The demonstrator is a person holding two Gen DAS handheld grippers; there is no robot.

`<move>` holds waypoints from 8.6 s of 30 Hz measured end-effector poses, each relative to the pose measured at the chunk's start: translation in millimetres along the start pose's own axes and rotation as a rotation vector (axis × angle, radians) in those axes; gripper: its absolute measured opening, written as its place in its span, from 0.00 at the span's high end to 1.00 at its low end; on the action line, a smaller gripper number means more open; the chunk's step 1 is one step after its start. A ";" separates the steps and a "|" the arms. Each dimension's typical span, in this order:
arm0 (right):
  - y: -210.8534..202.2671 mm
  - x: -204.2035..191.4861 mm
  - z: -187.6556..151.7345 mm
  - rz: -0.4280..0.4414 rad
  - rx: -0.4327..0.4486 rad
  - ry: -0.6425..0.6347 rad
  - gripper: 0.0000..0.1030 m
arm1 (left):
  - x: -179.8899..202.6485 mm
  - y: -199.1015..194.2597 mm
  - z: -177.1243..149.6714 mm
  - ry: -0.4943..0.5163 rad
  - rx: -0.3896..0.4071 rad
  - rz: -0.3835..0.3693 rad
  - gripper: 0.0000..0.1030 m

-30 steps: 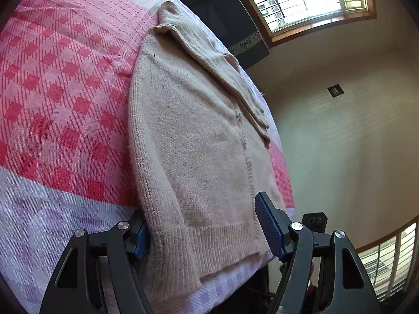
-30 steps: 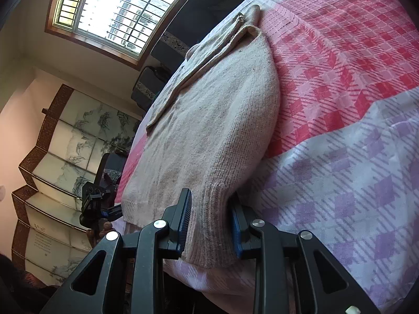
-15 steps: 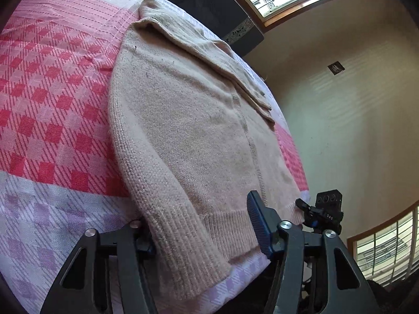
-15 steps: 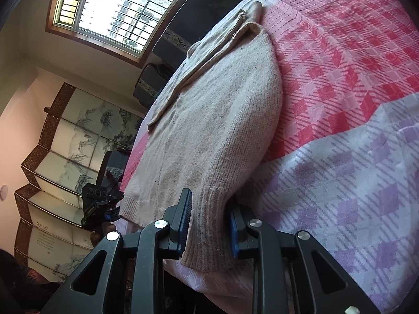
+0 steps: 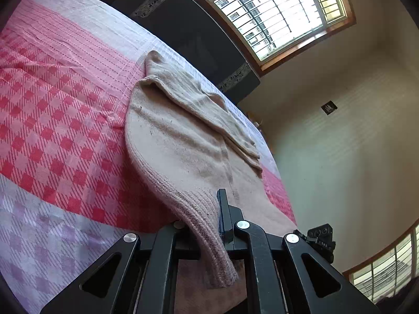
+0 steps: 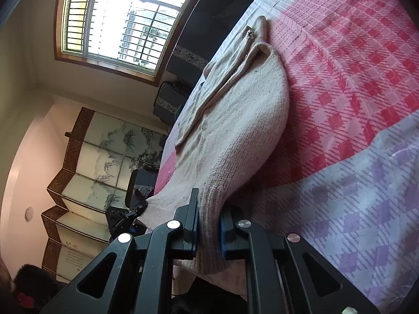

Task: Fold small clothes

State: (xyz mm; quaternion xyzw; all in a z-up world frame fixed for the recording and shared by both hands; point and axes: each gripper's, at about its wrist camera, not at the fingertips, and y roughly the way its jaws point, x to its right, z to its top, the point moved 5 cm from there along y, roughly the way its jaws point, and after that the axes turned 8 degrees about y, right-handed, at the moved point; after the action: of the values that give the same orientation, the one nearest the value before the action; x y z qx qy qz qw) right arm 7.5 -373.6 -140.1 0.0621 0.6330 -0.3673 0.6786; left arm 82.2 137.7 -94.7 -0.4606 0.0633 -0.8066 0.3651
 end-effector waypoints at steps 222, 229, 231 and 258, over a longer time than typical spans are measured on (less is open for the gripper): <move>54.1 -8.5 148.7 -0.481 0.236 -0.302 0.88 | -69.6 130.3 107.6 0.542 -0.126 0.636 0.83; 99.6 -25.1 141.7 -0.559 0.145 -0.489 0.77 | -61.4 121.5 111.3 0.522 -0.107 0.641 0.82; 114.4 -16.2 139.4 -0.606 0.109 -0.501 0.75 | -59.7 118.0 114.6 0.519 -0.097 0.644 0.82; 117.8 -12.6 127.0 -0.481 0.114 -0.487 0.33 | -109.0 217.7 196.1 0.042 -0.408 -0.128 0.51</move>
State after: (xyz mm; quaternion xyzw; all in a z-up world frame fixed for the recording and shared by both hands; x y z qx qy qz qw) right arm 179.7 -353.0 -149.4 -0.1404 0.4275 -0.5556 0.6991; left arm 386.2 96.2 -154.8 -0.5112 0.2036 -0.8080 0.2108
